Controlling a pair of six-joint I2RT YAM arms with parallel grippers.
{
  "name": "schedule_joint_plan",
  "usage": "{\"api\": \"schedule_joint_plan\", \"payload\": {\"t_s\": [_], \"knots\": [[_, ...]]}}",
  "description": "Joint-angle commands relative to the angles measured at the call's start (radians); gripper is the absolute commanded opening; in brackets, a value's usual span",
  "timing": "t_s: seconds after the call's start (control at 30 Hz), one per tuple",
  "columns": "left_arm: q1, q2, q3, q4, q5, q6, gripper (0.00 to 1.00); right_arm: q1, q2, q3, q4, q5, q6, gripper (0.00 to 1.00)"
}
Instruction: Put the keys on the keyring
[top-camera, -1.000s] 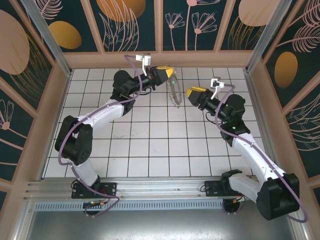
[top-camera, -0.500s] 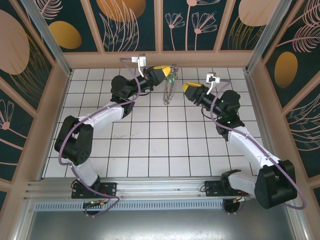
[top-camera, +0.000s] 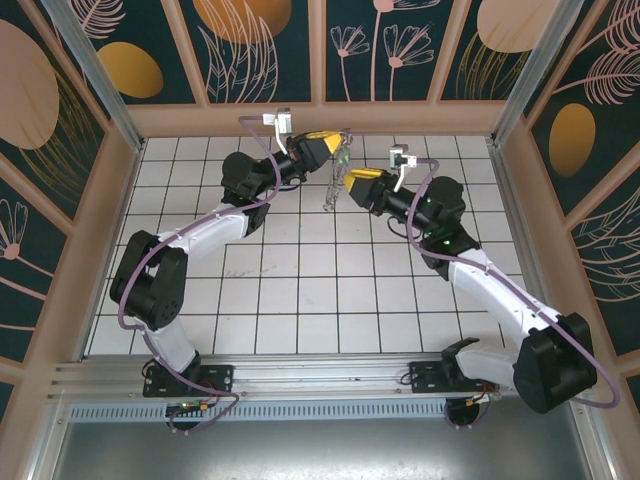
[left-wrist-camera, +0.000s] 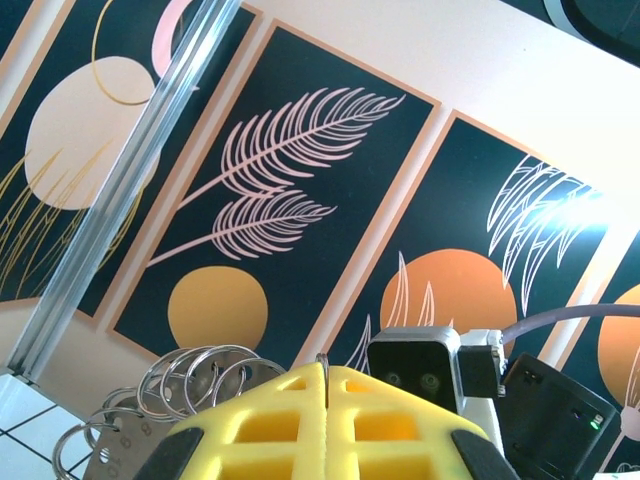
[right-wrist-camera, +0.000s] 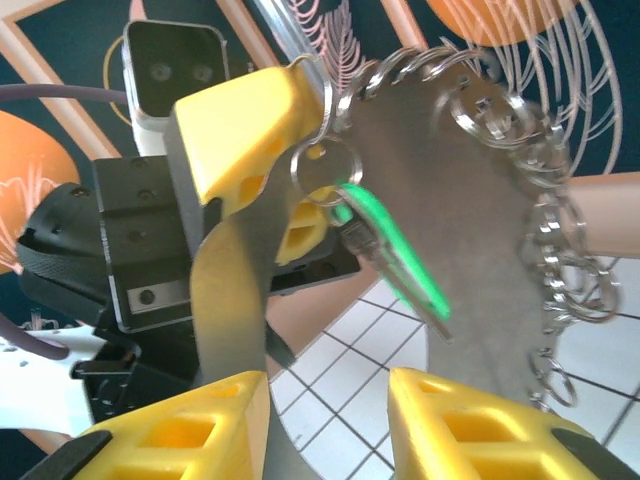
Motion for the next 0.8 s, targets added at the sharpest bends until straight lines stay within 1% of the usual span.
{"api": "schedule_joint_plan", "payload": {"t_s": [0.0, 0.07, 0.23, 0.4, 0.77], "knots": [[-0.007, 0.003, 0.025, 0.072, 0.017, -0.017, 0.00, -0.052, -0.043, 0.022, -0.023, -0.028, -0.063, 0.40], [-0.007, 0.008, 0.032, 0.075, 0.027, -0.022, 0.00, -0.089, -0.037, 0.033, -0.035, -0.072, -0.086, 0.42], [-0.007, 0.015, 0.046, 0.075, 0.046, -0.033, 0.00, -0.123, -0.009, 0.069, -0.060, -0.135, -0.161, 0.43], [-0.008, 0.022, 0.055, 0.084, 0.059, -0.045, 0.00, -0.118, 0.040, 0.112, -0.053, -0.200, -0.178, 0.43], [-0.010, 0.030, 0.069, 0.094, 0.079, -0.063, 0.00, -0.088, 0.138, 0.188, -0.061, -0.226, -0.203, 0.43]]}}
